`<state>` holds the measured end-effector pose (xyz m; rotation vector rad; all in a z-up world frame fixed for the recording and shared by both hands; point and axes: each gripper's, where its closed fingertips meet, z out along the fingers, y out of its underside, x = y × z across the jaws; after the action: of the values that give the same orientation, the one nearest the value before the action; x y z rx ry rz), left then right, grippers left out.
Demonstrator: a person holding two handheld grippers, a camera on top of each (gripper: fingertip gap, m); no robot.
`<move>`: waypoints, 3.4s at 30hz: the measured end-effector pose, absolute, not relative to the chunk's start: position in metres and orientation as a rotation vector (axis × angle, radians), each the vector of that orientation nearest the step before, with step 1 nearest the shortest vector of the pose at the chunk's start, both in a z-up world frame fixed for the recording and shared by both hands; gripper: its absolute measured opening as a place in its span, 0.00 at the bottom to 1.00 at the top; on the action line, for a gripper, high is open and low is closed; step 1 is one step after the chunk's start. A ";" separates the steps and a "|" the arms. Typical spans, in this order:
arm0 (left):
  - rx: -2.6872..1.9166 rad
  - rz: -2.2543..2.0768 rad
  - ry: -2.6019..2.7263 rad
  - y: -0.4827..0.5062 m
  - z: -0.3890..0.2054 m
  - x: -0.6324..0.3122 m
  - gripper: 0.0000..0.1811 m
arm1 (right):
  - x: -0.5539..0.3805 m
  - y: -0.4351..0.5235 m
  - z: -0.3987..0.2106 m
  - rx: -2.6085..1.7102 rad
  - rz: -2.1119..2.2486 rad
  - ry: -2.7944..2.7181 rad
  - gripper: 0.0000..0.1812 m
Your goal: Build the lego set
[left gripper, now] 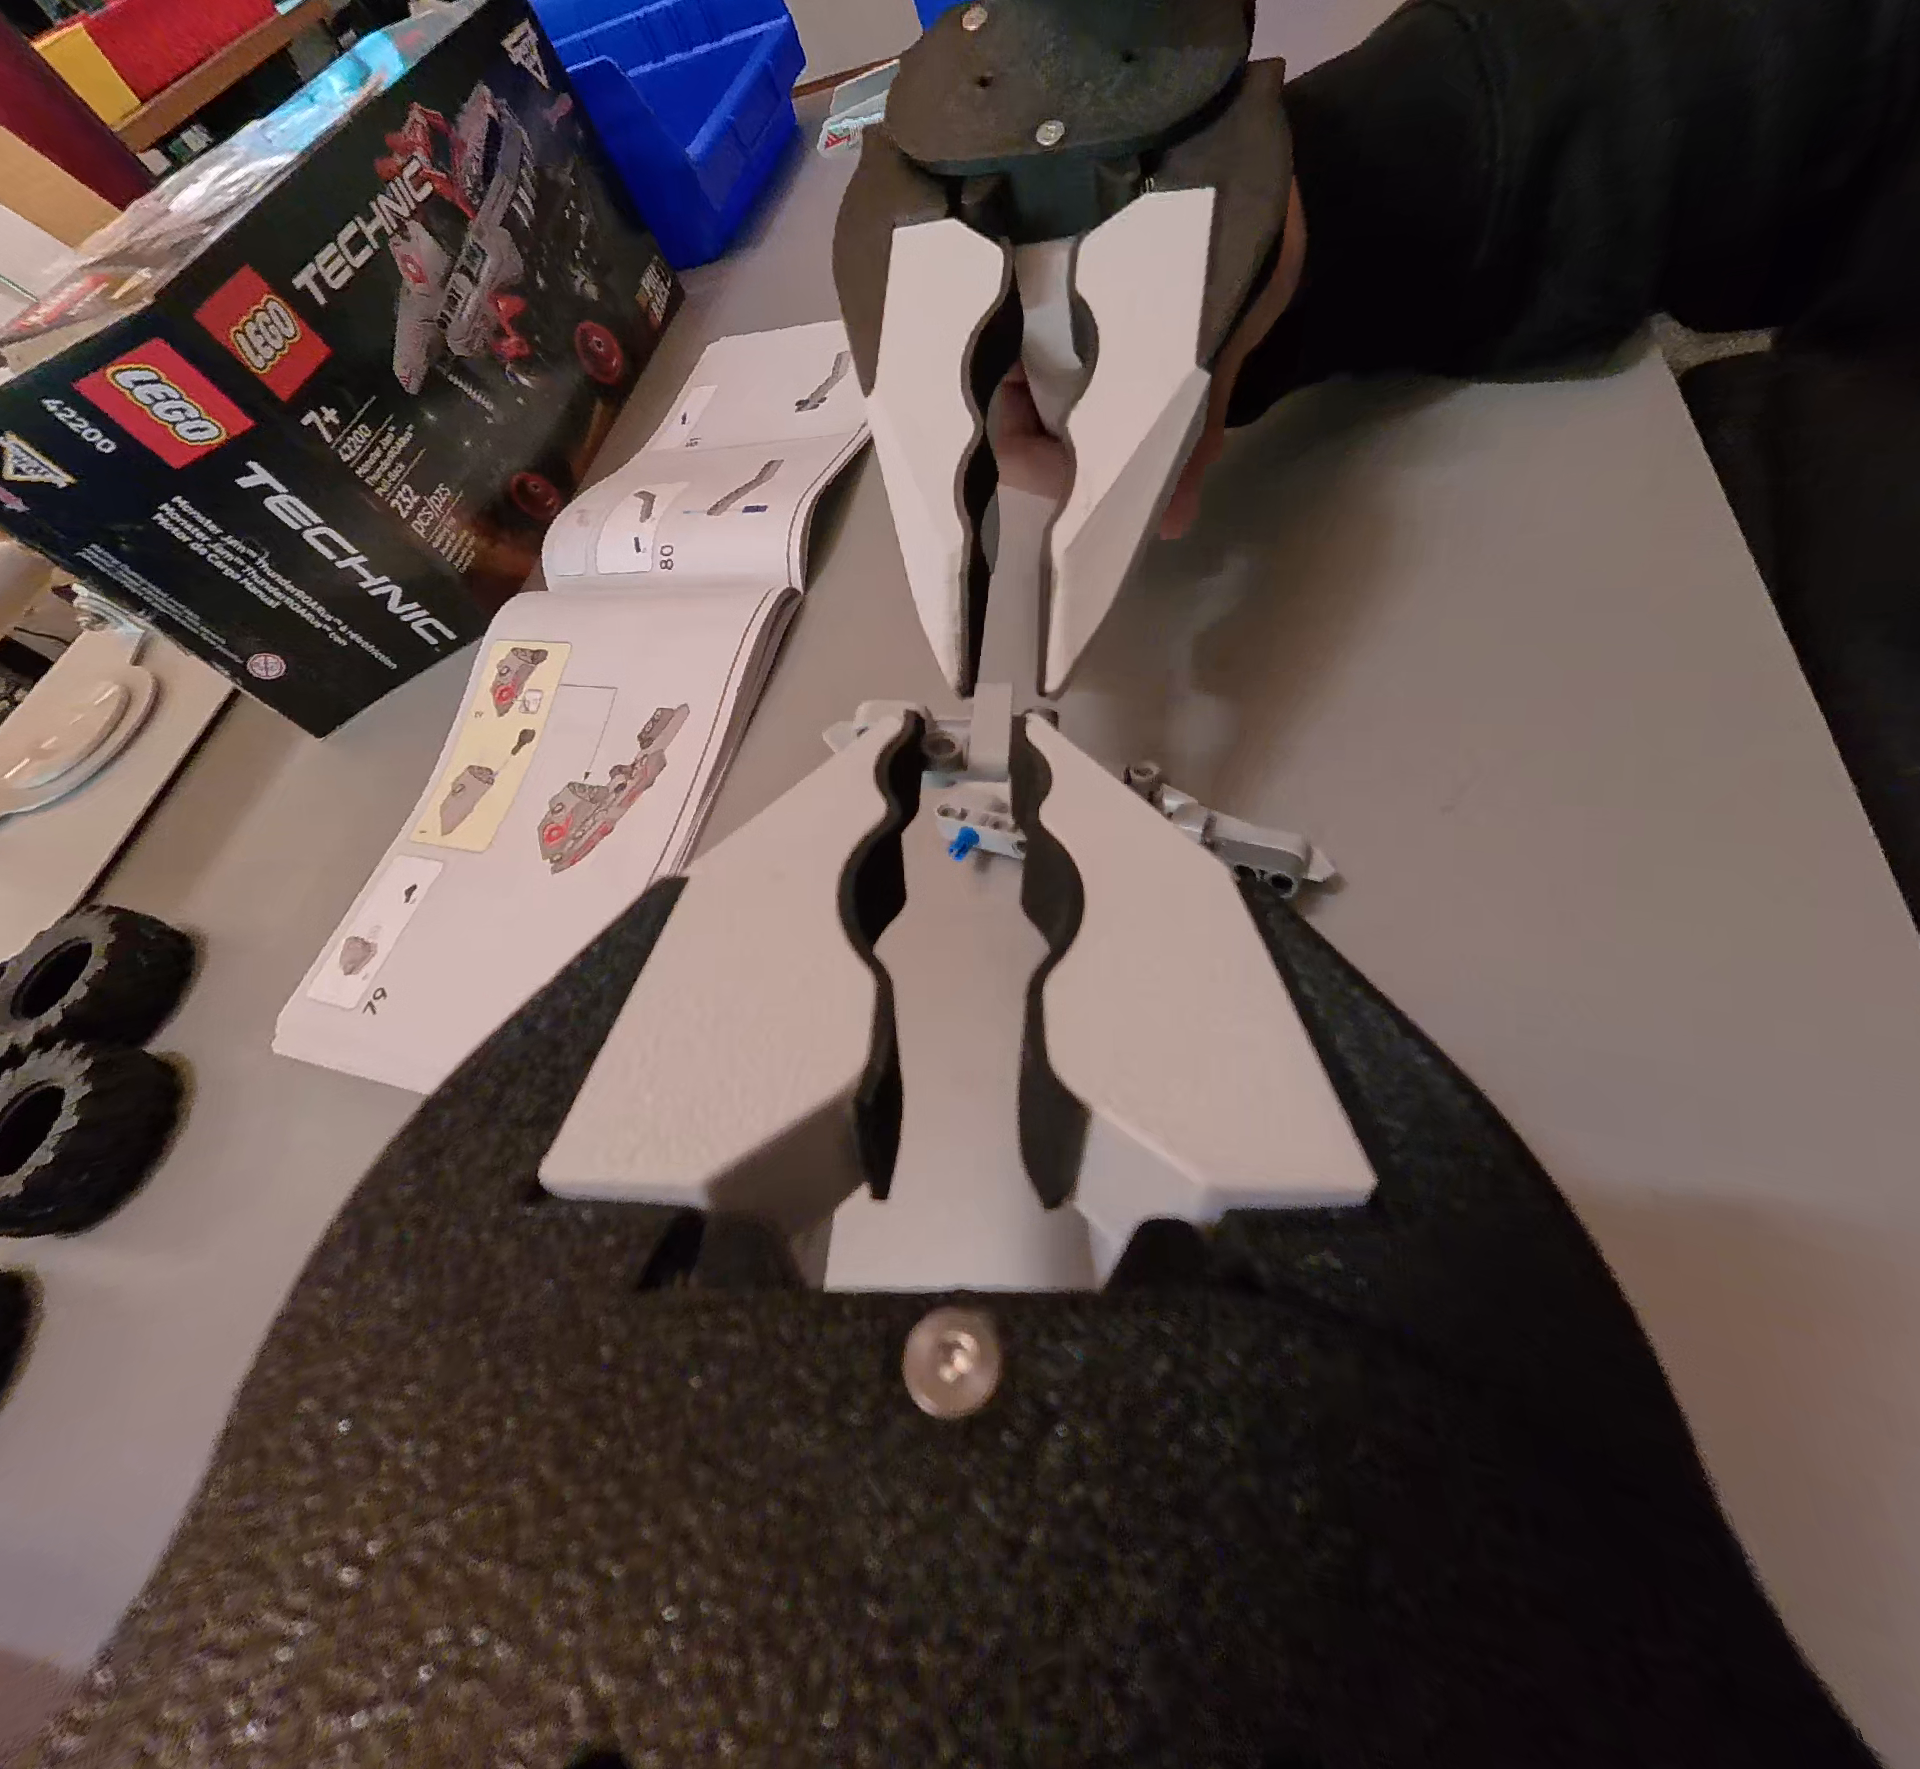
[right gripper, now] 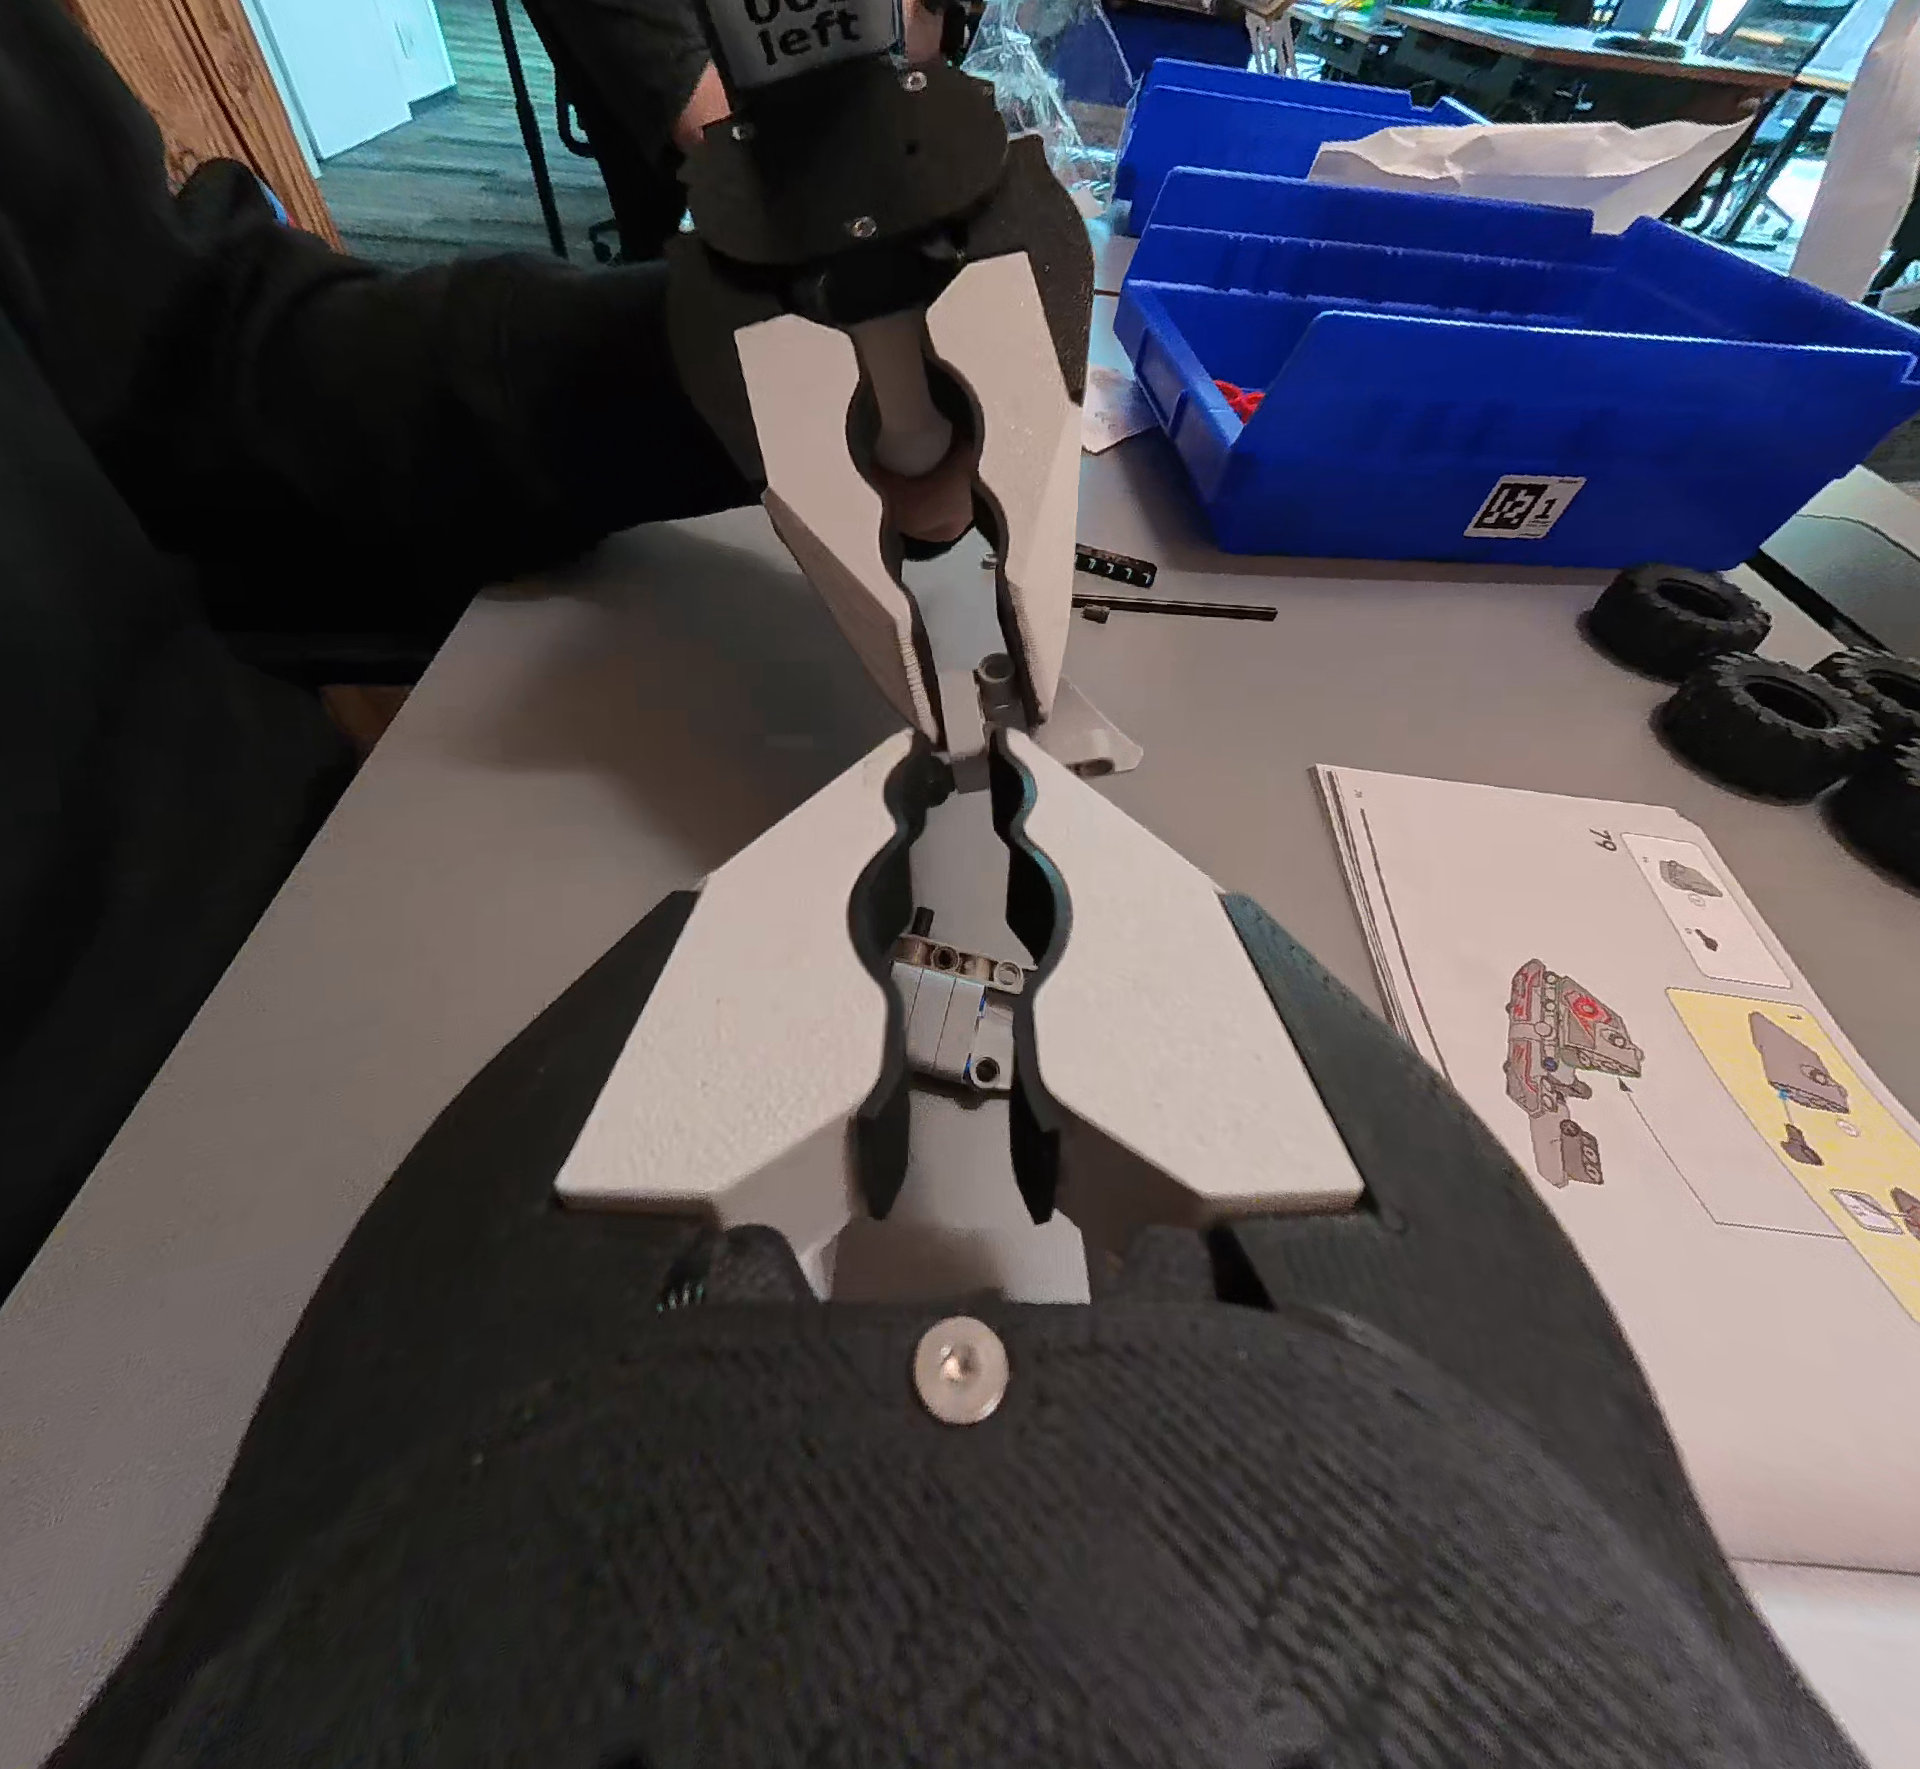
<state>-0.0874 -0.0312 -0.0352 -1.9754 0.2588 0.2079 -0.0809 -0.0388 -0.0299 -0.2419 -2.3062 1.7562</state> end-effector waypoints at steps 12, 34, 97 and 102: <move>-1.883 0.148 0.280 -0.031 -0.026 -0.081 0.08 | -0.079 -0.042 -0.023 -0.209 1.717 -2.282 0.03; -1.823 0.098 0.268 -0.035 -0.023 -0.079 0.08 | -0.076 -0.042 -0.019 -0.217 1.800 -2.267 0.03; -2.056 0.115 0.412 -0.054 -0.081 -0.099 0.07 | -0.074 -0.026 -0.099 -0.424 1.313 -2.698 0.32; -2.083 0.046 0.411 -0.051 -0.086 -0.102 0.07 | -0.075 -0.025 -0.105 -0.398 1.243 -2.700 0.20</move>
<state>-0.1017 -0.0510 -0.0858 -2.0827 0.4115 0.0459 -0.0754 -0.0252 -0.1050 -0.3983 -2.6997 1.2431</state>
